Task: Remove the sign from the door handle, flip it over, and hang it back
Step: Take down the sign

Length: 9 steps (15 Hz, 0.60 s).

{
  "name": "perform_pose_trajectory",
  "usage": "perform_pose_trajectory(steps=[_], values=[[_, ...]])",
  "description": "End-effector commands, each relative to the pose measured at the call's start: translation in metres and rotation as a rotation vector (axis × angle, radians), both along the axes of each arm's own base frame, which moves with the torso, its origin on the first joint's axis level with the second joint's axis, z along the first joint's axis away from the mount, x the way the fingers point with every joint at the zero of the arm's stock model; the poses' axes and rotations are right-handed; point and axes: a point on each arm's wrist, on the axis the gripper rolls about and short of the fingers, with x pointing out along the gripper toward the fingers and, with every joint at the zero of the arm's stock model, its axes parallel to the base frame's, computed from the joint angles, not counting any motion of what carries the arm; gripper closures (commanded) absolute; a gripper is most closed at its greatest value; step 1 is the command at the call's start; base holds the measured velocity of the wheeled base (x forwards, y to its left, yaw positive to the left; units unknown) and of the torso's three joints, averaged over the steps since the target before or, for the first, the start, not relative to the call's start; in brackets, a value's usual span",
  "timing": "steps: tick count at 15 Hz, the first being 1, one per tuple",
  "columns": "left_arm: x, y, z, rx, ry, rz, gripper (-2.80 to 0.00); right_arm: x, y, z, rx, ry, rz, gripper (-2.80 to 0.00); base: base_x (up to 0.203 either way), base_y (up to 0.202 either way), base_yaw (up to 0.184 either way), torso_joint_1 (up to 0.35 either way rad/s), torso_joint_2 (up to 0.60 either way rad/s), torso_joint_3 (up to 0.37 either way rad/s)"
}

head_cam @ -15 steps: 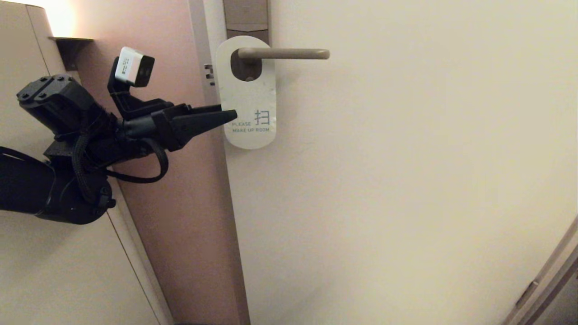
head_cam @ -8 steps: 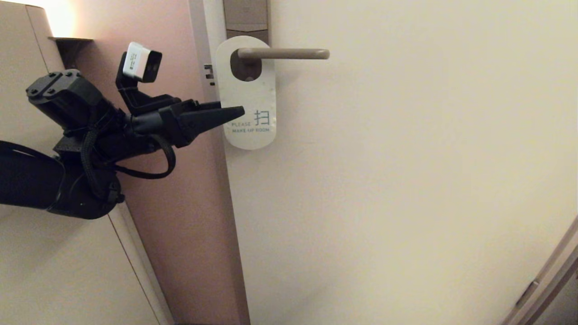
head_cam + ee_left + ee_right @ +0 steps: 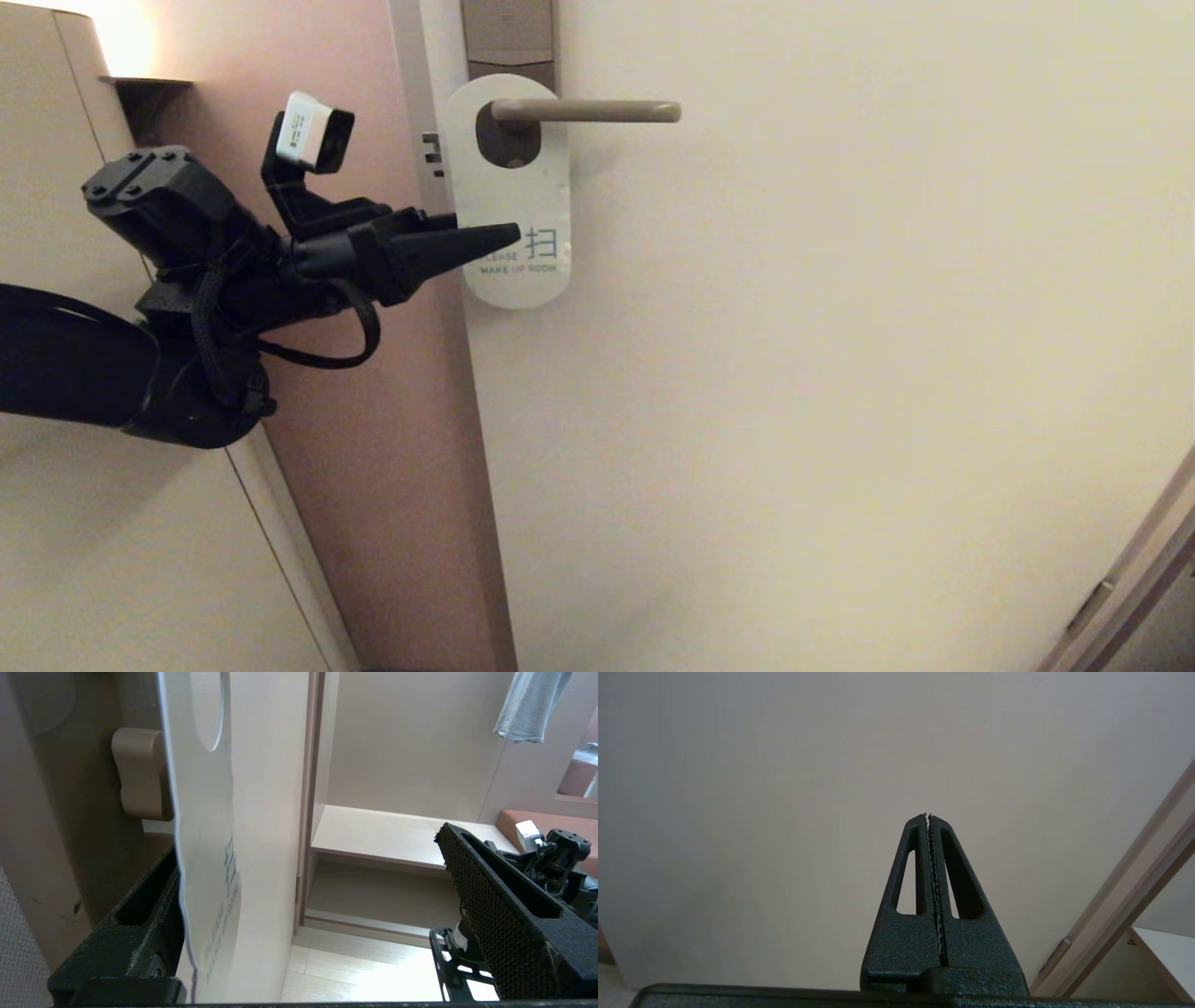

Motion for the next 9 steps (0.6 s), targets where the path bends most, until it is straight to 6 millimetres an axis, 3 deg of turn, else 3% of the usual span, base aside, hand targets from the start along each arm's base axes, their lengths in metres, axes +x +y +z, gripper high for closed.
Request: perform_pose_trajectory(steps=[1,9], values=[[0.0017,-0.0036,-0.0013,0.001,-0.002,-0.015,-2.8,0.0,0.0,0.0001,-0.001,0.0,-0.002,0.0,0.0,0.0,0.0,0.0,0.0,0.0],[0.0062,-0.0065,-0.0038,0.001,-0.001,-0.019,-2.8,0.0,0.0,0.0001,-0.001,0.0,-0.002,0.0,0.0,0.0,0.0,0.0,0.0,0.0]])
